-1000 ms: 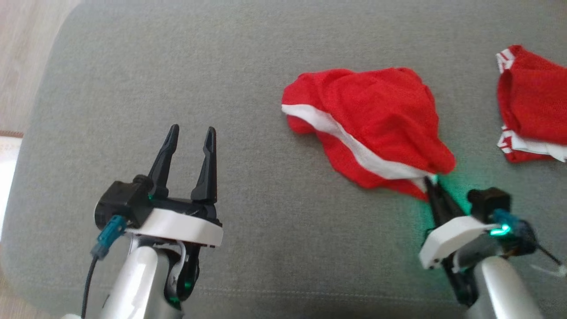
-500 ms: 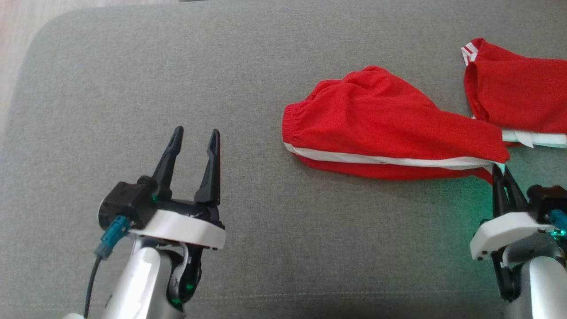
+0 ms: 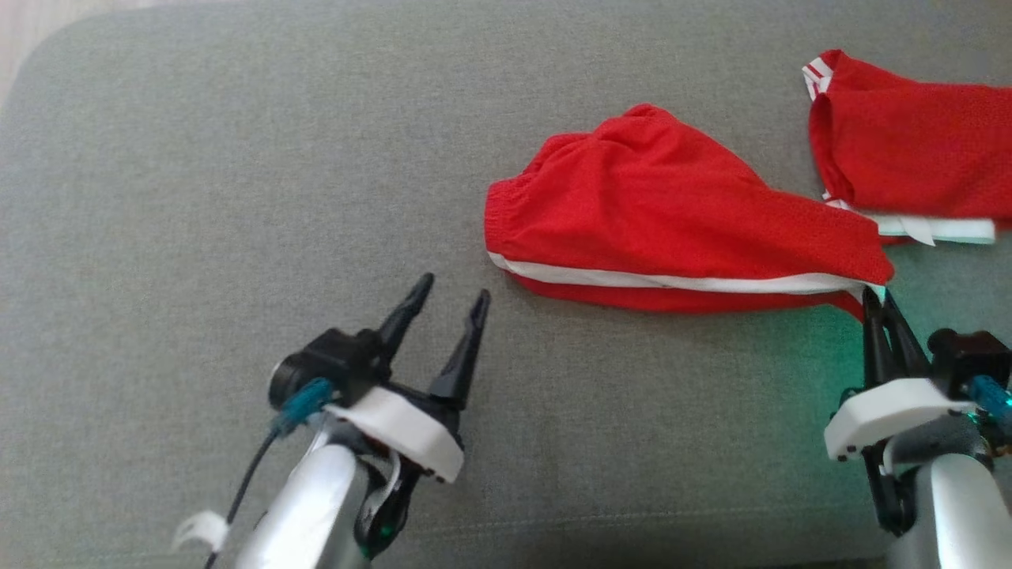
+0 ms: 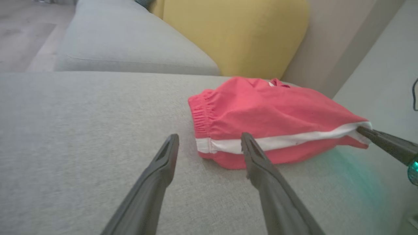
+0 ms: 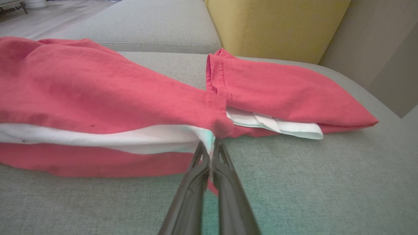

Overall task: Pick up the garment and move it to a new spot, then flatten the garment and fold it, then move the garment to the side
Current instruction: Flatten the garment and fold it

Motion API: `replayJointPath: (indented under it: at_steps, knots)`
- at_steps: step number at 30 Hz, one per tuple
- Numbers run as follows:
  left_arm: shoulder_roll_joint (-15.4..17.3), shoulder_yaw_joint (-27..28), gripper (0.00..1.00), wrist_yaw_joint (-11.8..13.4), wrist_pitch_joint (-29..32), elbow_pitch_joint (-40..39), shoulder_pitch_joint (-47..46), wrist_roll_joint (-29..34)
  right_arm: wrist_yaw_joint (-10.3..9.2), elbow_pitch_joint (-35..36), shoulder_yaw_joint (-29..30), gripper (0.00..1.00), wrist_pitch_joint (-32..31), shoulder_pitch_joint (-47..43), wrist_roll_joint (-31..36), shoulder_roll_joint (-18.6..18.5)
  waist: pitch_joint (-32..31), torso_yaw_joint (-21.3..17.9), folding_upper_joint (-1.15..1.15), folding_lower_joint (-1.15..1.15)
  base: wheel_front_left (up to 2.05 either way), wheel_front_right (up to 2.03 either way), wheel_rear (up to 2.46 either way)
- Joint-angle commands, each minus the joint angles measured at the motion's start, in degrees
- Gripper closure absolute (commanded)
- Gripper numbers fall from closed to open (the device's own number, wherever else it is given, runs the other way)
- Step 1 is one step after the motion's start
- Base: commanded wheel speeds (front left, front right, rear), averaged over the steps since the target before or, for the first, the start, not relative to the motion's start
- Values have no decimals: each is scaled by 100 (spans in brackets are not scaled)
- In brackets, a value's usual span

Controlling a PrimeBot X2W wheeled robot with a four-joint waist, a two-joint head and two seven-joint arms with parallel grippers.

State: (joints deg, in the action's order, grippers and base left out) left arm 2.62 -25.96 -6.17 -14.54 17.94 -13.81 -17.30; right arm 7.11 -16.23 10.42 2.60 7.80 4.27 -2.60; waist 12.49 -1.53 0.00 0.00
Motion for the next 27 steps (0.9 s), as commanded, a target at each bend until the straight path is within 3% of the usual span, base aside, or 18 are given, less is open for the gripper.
replayJointPath:
  at_steps: [1, 12, 27]
  knots:
    - [26, 98, 0, -24, -46, -74, -326, -5, 37, 156, -152, 100, 81, 232, -58, -29, 36, -45, 0, 0, 0, 0, 0]
    - [26, -745, 0, -128, -45, 1367, -1441, -847, 37, 94, -363, 100, 133, 408, -173, -29, 210, -306, 0, 0, 0, 0, 0]
    - [59, -1069, 0, -131, -46, 2227, -2044, -949, 37, 113, -456, 100, 231, 478, -318, -28, 381, -416, 0, 0, 0, 0, 0]
